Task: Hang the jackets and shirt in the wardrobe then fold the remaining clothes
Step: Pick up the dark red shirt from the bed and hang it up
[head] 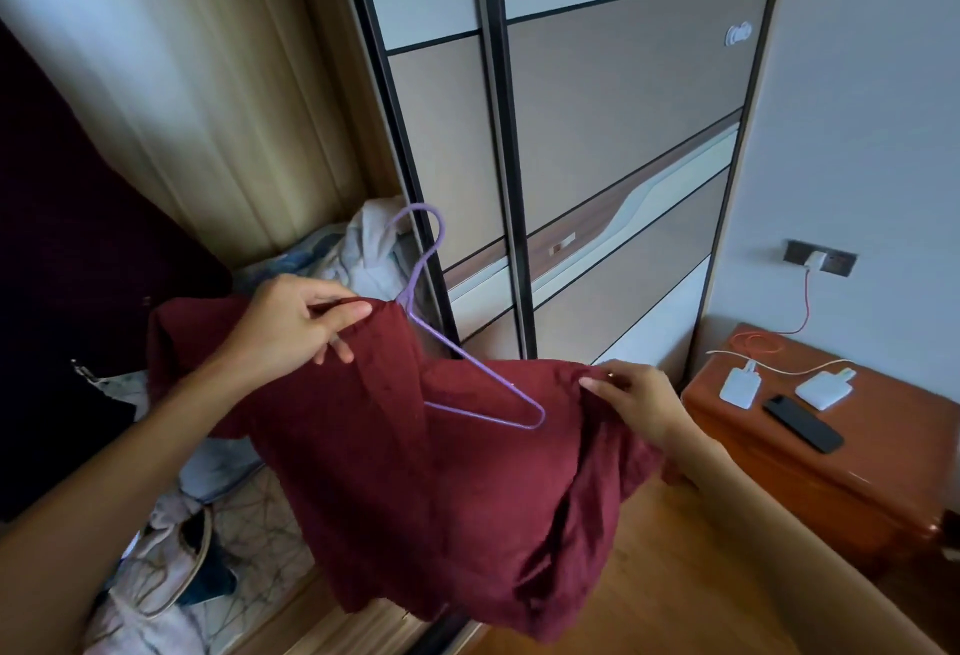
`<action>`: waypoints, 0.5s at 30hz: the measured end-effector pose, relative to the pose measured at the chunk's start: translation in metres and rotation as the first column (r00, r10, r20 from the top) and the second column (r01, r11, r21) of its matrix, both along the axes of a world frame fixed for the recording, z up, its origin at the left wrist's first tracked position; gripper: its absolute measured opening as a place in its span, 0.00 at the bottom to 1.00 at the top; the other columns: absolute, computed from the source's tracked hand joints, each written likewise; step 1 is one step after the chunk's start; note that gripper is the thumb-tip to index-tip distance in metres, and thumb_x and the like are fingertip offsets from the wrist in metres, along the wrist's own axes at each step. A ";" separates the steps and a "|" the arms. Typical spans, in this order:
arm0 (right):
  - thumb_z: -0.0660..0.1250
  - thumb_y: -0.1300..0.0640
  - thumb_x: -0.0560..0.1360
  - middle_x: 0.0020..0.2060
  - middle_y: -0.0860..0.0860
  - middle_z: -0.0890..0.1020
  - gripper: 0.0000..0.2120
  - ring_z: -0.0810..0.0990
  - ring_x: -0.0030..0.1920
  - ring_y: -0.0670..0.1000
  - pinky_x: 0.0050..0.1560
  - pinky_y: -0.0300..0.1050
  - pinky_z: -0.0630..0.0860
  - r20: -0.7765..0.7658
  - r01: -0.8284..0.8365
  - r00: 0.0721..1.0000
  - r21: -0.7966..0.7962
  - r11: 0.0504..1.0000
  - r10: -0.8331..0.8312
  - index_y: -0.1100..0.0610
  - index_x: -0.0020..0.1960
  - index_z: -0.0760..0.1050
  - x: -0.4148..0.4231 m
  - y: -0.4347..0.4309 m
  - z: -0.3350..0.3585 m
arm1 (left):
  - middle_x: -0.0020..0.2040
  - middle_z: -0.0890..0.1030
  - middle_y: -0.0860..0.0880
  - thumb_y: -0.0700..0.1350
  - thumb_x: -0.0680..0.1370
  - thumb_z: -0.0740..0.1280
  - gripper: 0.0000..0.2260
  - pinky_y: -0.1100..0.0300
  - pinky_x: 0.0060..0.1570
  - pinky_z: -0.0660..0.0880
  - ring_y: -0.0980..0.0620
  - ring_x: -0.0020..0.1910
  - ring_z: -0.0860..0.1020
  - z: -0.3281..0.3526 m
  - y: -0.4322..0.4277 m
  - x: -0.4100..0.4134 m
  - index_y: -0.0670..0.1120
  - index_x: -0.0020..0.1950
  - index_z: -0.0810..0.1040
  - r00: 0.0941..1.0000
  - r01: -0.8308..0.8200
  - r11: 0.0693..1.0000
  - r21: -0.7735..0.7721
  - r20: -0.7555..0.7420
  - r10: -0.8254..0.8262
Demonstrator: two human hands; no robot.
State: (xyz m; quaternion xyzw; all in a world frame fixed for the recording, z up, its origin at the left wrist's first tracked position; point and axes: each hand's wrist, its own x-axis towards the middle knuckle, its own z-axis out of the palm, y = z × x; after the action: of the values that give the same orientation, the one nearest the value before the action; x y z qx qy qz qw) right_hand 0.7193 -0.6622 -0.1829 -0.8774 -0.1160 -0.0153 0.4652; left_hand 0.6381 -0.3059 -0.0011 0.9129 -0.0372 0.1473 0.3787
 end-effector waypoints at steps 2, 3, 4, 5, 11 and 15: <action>0.71 0.47 0.76 0.42 0.44 0.86 0.07 0.83 0.45 0.45 0.52 0.44 0.77 0.045 0.001 0.999 0.029 1.000 -0.002 0.49 0.48 0.84 0.003 -0.002 0.027 | 0.32 0.83 0.58 0.38 0.78 0.70 0.07 0.66 0.18 0.67 0.49 0.24 0.82 -0.006 -0.006 0.004 0.48 0.41 0.82 1.000 -0.021 1.000 0.004 0.001 0.021; 0.70 0.47 0.77 0.43 0.44 0.86 0.08 0.83 0.45 0.45 0.52 0.43 0.77 0.063 -0.005 0.998 0.035 0.999 0.003 0.50 0.49 0.85 0.003 -0.001 0.041 | 0.32 0.83 0.58 0.39 0.78 0.70 0.07 0.66 0.19 0.68 0.48 0.24 0.82 -0.009 -0.009 0.006 0.48 0.41 0.82 0.999 -0.038 0.999 -0.009 0.004 0.038; 0.69 0.47 0.78 0.43 0.44 0.86 0.10 0.83 0.45 0.45 0.52 0.42 0.76 0.082 -0.004 0.997 0.034 0.999 0.001 0.51 0.49 0.85 0.003 0.001 0.053 | 0.33 0.84 0.58 0.39 0.78 0.71 0.06 0.66 0.19 0.68 0.47 0.25 0.82 -0.012 -0.013 0.008 0.48 0.42 0.82 0.998 -0.061 0.998 -0.029 0.006 0.061; 0.67 0.47 0.79 0.42 0.45 0.86 0.11 0.82 0.45 0.46 0.50 0.42 0.75 0.102 -0.003 0.995 0.026 1.000 0.000 0.52 0.49 0.85 0.002 0.005 0.065 | 0.34 0.84 0.57 0.40 0.77 0.71 0.05 0.66 0.19 0.68 0.46 0.26 0.83 -0.014 -0.018 0.009 0.48 0.42 0.82 0.996 -0.084 0.995 -0.061 0.006 0.085; 0.65 0.50 0.80 0.35 0.57 0.82 0.16 0.78 0.39 0.57 0.44 0.50 0.74 0.202 -0.040 0.978 -0.065 0.997 0.053 0.62 0.43 0.81 -0.005 0.046 0.102 | 0.42 0.80 0.37 0.37 0.78 0.69 0.04 0.64 0.20 0.71 0.50 0.26 0.83 -0.023 -0.048 0.009 0.38 0.44 0.80 0.988 -0.127 0.927 -0.353 -0.132 0.085; 0.64 0.52 0.80 0.29 0.59 0.74 0.18 0.68 0.34 0.58 0.38 0.49 0.67 0.244 -0.095 0.963 -0.084 0.992 0.113 0.64 0.38 0.75 -0.014 0.072 0.123 | 0.40 0.78 0.37 0.38 0.78 0.69 0.09 0.63 0.24 0.77 0.50 0.27 0.83 -0.022 -0.058 -0.001 0.31 0.51 0.79 0.981 -0.137 0.873 -0.468 -0.188 0.052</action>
State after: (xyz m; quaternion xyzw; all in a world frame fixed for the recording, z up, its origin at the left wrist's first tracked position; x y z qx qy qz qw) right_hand 0.7052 -0.5901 -0.0595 -0.8773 -0.2199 -0.0964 0.4155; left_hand 0.6373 -0.3638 -0.0228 0.8008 0.0776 0.0920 0.5866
